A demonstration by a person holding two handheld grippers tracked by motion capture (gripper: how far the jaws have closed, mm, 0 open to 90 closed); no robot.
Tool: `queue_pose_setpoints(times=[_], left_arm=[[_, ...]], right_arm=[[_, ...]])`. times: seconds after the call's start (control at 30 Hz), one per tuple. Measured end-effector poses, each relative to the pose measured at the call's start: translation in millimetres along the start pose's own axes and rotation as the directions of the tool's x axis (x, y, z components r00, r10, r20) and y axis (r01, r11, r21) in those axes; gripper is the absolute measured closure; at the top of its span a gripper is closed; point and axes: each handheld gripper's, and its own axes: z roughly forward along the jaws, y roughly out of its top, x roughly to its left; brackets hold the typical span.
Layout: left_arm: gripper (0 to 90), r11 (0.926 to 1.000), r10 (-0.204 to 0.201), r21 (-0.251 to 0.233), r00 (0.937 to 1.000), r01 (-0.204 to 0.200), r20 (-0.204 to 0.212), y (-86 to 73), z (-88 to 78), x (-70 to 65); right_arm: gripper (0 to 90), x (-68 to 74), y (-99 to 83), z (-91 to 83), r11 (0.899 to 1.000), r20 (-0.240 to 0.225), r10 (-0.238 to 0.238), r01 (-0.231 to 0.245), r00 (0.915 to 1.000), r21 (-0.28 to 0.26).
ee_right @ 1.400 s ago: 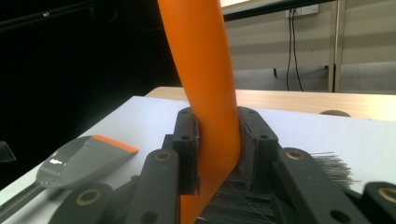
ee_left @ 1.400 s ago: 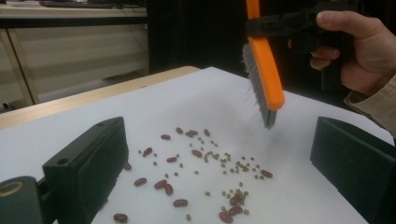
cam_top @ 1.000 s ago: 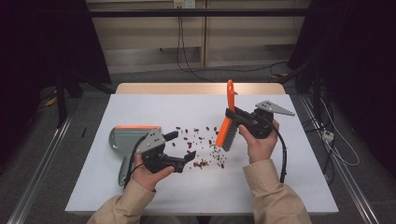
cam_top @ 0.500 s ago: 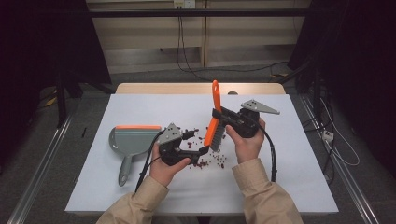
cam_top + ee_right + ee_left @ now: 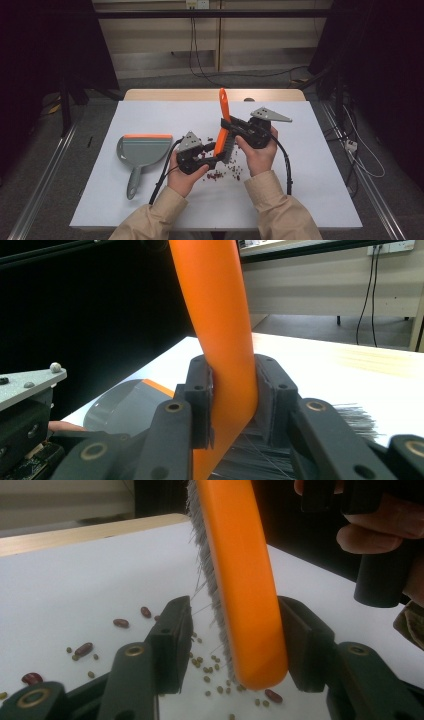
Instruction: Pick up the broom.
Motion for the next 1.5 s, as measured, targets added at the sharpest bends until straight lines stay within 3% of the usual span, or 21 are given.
queue_pose_setpoints(times=[0.13, 0.33, 0.5, 0.77, 0.8, 0.87, 0.97, 1.27, 1.5], left_arm=[[51.8, 0.9999, -0.012, 0.001, 0.9999, 0.012, -0.004, 0.3, 0.3, 0.4], [67.8, 0.9998, -0.001, 0.021, 0.9995, 0.002, -0.031, 1.0, -1.1, 1.6], [70.5, 0.9993, 0.011, 0.036, 0.9964, -0.007, -0.084, 2.0, -3.2, 2.9], [70.7, 0.9988, 0.048, -0.004, 0.9901, -0.049, -0.132, 3.7, -6.9, -0.4], [70.7, 0.9989, 0.045, -0.006, 0.9899, -0.047, -0.134, 3.7, -7.2, -0.5], [70.7, 0.9989, 0.045, -0.005, 0.9886, -0.046, -0.144, 3.9, -7.9, 0.4], [70.7, 0.9988, 0.047, -0.003, 0.9859, -0.048, -0.161, 4.0, -9.5, 2.3], [70.7, 0.9985, 0.054, -0.003, 0.9805, -0.055, -0.189, 3.5, -11.6, 5.5], [70.7, 0.9984, 0.052, -0.009, 0.977, -0.055, -0.207, 1.8, -11.8, 7.3]], right_arm=[[71.1, 1.4, 0.4, 0.3, 1.0, -0.007, -0.002, 0.001, 1.0, -0.005], [71.1, 3.3, -0.7, 3.3, 1.0, -0.013, -0.01, 0.01, 0.9999, 0.009], [71.0, 5.3, -1.3, 5.2, 1.0, -0.015, -0.012, 0.013, 0.9998, 0.011], [70.0, 7.7, 0.7, 5.9, 1.0, -0.015, 0.001, -0.002, 0.9999, -0.02], [68.1, 7.9, 1.2, 6.1, 1.0, -0.017, 0.002, -0.002, 0.9998, -0.022], [55.9, 8.1, 1.8, 6.8, 1.0, -0.01, 0.009, -0.009, 0.9999, -0.029], [42.3, 8.0, 1.5, 7.7, 0.999, 0.022, -0.014, 0.015, 0.9996, -0.035], [22.6, 7.4, -2.7, 7.0, 1.0, 0.053, 0.001, 0.0, 0.9986, -0.003], [16.8, 12.4, -9.0, 8.3, 1.0, 0.069, -0.009, 0.008, 0.9975, 0.01]])
